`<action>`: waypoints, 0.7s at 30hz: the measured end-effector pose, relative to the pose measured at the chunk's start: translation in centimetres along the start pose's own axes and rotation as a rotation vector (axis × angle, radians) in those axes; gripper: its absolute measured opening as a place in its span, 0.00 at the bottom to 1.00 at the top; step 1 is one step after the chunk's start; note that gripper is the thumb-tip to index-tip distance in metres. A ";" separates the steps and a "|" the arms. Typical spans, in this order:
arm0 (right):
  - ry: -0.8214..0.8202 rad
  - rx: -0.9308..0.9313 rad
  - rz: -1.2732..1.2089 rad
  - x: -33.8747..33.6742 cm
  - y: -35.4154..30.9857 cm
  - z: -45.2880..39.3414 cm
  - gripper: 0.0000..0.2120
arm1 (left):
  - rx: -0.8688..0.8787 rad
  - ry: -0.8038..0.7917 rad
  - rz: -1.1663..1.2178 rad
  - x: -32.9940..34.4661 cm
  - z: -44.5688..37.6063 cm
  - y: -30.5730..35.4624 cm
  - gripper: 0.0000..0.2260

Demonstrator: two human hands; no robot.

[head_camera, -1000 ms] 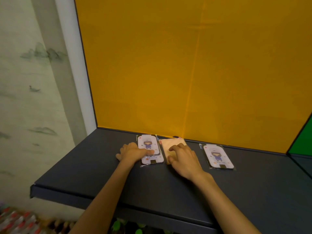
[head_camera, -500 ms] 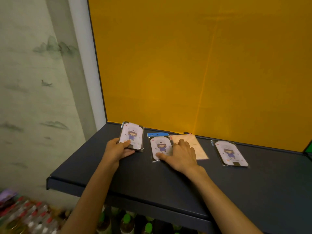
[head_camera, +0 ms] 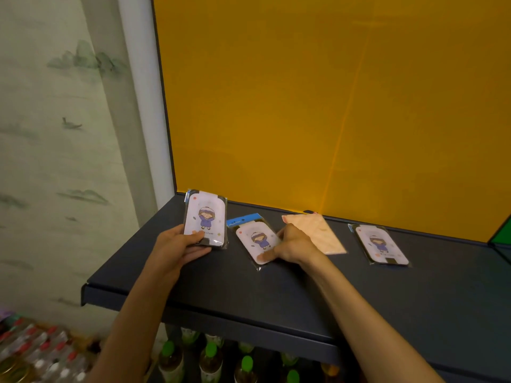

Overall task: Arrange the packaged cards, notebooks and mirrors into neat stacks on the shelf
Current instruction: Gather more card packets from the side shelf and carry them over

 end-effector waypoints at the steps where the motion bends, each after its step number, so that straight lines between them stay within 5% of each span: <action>1: -0.003 0.018 -0.047 0.0 0.1 -0.1 0.40 | 0.004 -0.009 0.000 -0.1 0.1 0.0 0.20; 9: 0.089 -0.006 -0.420 -1.0 0.7 1.5 0.14 | 0.038 -0.117 -0.012 1.2 0.8 -0.2 0.16; 15: 0.269 0.161 -0.915 -3.0 4.1 6.1 0.02 | 0.047 -0.218 -0.063 6.7 1.7 -1.6 0.11; 21: 0.508 0.107 -1.146 -7.4 9.9 12.0 0.11 | 0.033 -0.353 -0.124 14.5 3.8 -4.3 0.12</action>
Point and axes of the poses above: each hand's wrist, its own z-axis away from the middle knuckle, its own x-axis out of the palm, y = z × x, the point moved 4 cm from there along -z, towards the middle knuckle, and after that the axes turned 15 degrees about -x, right-handed, at the moved point
